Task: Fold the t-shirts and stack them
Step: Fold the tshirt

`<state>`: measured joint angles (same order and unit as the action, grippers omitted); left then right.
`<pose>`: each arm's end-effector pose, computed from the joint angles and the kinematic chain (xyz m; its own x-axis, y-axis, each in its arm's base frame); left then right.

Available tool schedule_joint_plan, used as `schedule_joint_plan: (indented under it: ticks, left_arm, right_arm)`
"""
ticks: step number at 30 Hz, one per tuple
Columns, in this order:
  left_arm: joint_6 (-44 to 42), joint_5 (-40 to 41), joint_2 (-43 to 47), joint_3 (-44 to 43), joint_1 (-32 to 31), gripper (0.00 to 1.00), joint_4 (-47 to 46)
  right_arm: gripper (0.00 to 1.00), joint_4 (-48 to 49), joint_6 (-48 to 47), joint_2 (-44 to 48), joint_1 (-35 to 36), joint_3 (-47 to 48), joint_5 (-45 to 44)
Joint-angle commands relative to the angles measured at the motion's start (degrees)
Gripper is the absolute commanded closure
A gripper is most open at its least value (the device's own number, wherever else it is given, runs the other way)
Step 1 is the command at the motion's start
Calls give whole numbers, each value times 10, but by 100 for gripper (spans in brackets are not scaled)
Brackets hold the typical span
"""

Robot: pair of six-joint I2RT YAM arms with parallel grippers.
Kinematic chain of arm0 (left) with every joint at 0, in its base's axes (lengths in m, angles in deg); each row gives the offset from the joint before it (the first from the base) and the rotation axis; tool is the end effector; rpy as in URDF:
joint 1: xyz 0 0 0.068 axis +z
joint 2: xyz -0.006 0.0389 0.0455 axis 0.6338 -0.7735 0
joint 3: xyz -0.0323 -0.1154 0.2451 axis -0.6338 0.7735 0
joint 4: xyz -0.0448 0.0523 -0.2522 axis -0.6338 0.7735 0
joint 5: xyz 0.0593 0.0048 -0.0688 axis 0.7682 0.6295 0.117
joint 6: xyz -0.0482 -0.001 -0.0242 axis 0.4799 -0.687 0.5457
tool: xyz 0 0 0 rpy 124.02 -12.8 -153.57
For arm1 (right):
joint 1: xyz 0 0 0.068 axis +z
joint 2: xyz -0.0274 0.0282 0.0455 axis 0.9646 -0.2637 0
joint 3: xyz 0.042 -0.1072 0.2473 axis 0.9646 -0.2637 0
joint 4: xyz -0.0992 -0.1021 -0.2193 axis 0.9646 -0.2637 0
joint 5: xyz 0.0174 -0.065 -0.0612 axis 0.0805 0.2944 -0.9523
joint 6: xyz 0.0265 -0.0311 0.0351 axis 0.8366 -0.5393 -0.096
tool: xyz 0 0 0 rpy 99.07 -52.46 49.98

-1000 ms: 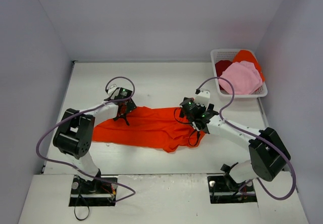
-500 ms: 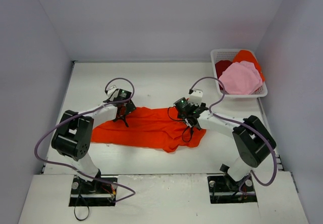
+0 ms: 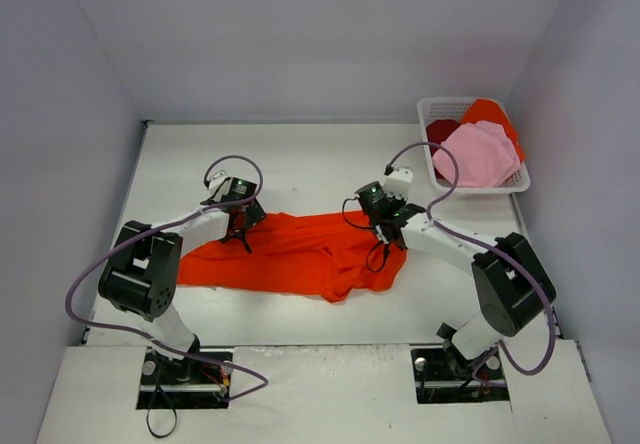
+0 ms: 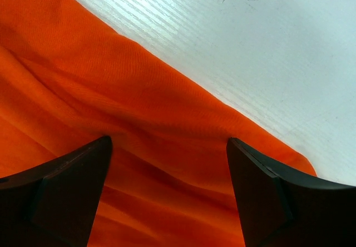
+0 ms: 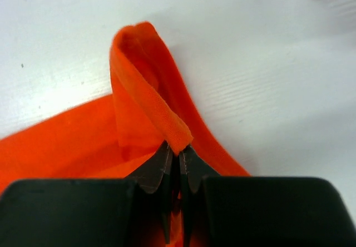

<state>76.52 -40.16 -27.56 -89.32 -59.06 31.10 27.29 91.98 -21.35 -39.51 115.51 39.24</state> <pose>0.3175 -0.1030 0.1695 -0.5775 -0.6082 -0.5446 -0.5021 0.7906 -0.3504 0.2812 0.1749 0.2011 -0.5164 0.2698 -0.8128 0.2054 0.9604 0.1883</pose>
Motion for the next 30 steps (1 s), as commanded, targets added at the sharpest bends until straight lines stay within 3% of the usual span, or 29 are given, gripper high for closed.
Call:
schedule_joint_plan:
  ticks: [1,9,14,18,22,24,30]
  left_arm:
    - [-3,5,21,12,14,20,23]
    - [-6,6,26,20,19,20,22]
    - [-6,5,30,25,22,20,20]
    - [-10,5,31,26,27,20,20]
    - [-13,3,35,29,31,20,18]
    - [-14,3,35,30,32,20,18]
    - [-18,2,35,28,33,20,16]
  right_arm:
    - [100,2,-24,67,-21,17,-37]
    - [98,-9,-50,98,-52,23,-39]
    - [91,-12,-49,94,-53,22,-22]
    - [72,-13,-47,92,-52,11,-23]
    - [62,-14,-45,96,-53,-7,-18]
    - [52,-15,-43,97,-52,-13,-8]
    - [48,-19,-43,123,-52,-27,-4]
